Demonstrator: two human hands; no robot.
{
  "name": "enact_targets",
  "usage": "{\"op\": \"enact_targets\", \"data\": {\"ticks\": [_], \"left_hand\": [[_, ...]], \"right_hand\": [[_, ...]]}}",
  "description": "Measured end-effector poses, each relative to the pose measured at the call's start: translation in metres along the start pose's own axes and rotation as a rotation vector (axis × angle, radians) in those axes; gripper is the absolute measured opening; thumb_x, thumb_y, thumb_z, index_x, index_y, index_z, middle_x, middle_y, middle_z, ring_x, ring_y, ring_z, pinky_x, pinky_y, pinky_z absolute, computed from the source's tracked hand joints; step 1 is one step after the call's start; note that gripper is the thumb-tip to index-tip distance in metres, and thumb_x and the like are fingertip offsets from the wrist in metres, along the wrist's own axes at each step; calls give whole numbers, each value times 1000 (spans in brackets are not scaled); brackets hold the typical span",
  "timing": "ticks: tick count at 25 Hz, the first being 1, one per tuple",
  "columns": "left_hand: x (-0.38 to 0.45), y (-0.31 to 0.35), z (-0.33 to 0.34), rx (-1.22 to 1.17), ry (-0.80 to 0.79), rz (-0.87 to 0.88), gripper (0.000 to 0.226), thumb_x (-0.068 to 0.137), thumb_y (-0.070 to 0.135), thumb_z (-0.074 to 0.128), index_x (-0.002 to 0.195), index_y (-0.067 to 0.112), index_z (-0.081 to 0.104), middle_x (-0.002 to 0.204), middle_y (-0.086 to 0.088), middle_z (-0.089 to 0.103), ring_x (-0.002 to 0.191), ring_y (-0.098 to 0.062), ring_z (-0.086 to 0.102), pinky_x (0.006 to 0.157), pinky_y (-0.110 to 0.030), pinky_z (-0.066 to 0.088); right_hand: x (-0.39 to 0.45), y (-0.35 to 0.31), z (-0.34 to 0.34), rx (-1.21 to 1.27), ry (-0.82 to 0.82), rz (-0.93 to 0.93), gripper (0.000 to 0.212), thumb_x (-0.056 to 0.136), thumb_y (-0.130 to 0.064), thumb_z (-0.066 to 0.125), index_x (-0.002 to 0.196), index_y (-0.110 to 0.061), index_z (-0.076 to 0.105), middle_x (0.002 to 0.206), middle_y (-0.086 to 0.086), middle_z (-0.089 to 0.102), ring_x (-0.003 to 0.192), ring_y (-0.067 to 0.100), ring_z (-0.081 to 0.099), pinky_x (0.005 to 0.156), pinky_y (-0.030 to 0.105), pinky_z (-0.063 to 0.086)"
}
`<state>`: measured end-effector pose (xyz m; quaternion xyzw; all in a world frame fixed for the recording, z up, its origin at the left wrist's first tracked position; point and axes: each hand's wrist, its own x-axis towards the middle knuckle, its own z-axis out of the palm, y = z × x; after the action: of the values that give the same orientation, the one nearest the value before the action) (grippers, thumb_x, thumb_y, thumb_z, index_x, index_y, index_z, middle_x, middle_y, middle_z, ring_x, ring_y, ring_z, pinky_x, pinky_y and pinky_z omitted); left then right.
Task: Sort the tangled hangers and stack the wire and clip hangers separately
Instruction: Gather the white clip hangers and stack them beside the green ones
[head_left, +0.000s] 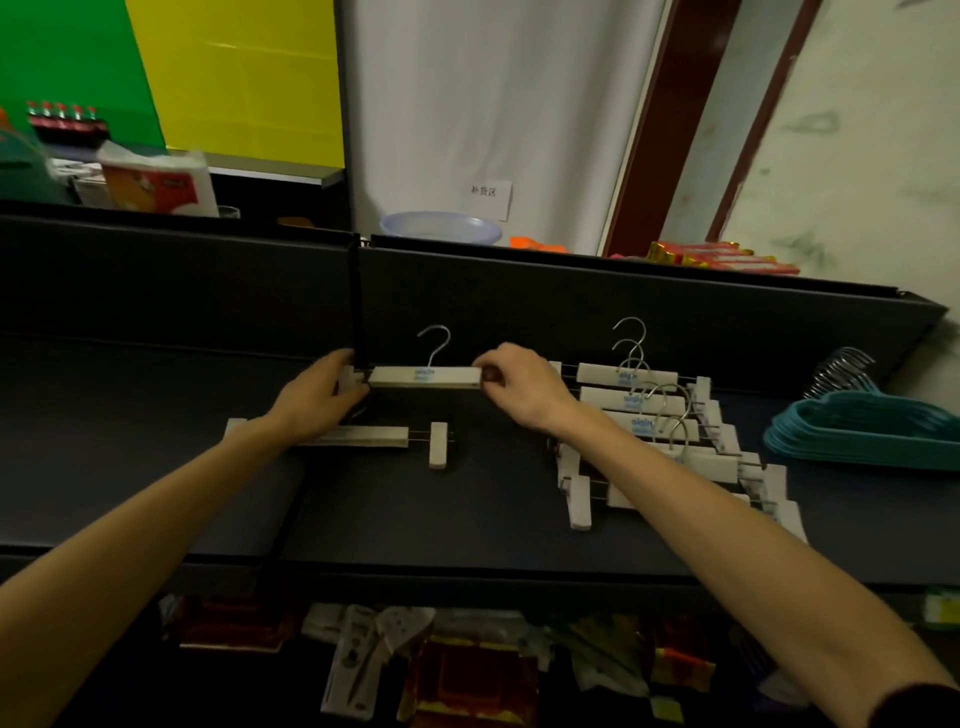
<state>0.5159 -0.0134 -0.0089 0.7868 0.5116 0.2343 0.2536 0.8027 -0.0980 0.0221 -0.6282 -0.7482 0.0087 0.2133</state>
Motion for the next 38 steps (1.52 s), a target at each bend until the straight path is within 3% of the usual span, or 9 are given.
{"op": "enact_targets", "data": {"ticks": [2,6,8,12,16,20,26,33,38], "left_hand": [[4,8,-5,-249,69,43,59,101,28,56,154,19,33,135,-2,54,121,-20,57,97,-38,49],[17,55,-6,-386,15,170,34,100,22,56,133,27,56,114,8,62,102,-7,64,93,-30,50],[24,84,1,-480,28,219,26,98,20,60,120,32,63,109,6,67,99,-7,68,85,-25,53],[39,137,30,-532,26,285,26,94,19,65,120,24,66,106,3,70,96,-5,71,74,-22,57],[56,176,63,-556,-36,261,26,93,16,67,119,17,66,108,-1,70,95,-8,73,71,-24,60],[76,197,88,-591,-67,202,25,92,14,68,116,12,65,109,-5,70,93,-12,74,70,-27,61],[102,205,123,-538,48,171,22,89,18,72,111,16,70,109,0,69,101,-12,67,89,-34,57],[120,196,152,-497,80,97,20,85,23,77,104,21,73,106,2,72,99,-12,69,91,-41,59],[109,188,163,-378,114,227,20,86,26,76,106,23,73,104,7,71,97,-7,69,87,-34,59]], "right_hand": [[-2,7,-20,24,77,-23,30,95,-22,64,124,-18,66,114,0,63,102,14,60,87,30,50],[-20,31,-76,167,123,23,33,91,-16,70,124,-18,68,116,-3,67,107,7,61,92,20,48],[-36,51,-114,322,9,153,37,89,-17,74,125,-21,68,117,-7,68,108,4,63,93,21,49],[-75,110,-169,649,-192,361,35,91,-19,72,125,-24,69,116,-2,73,109,13,69,91,31,57],[-98,159,-171,697,-40,434,30,92,-20,70,121,-23,71,111,4,75,104,19,71,86,32,59],[-98,193,-163,692,118,436,23,93,-23,69,115,-21,73,104,6,75,84,12,68,62,20,53],[-79,230,-133,608,272,526,19,94,-22,68,112,-15,72,97,6,71,76,8,66,53,16,51],[-61,259,-101,477,316,616,19,93,-27,70,110,-18,72,104,1,69,98,17,67,81,40,61],[-80,271,-100,336,266,525,22,92,-32,71,109,-18,75,108,0,71,104,14,63,92,36,53]]}}
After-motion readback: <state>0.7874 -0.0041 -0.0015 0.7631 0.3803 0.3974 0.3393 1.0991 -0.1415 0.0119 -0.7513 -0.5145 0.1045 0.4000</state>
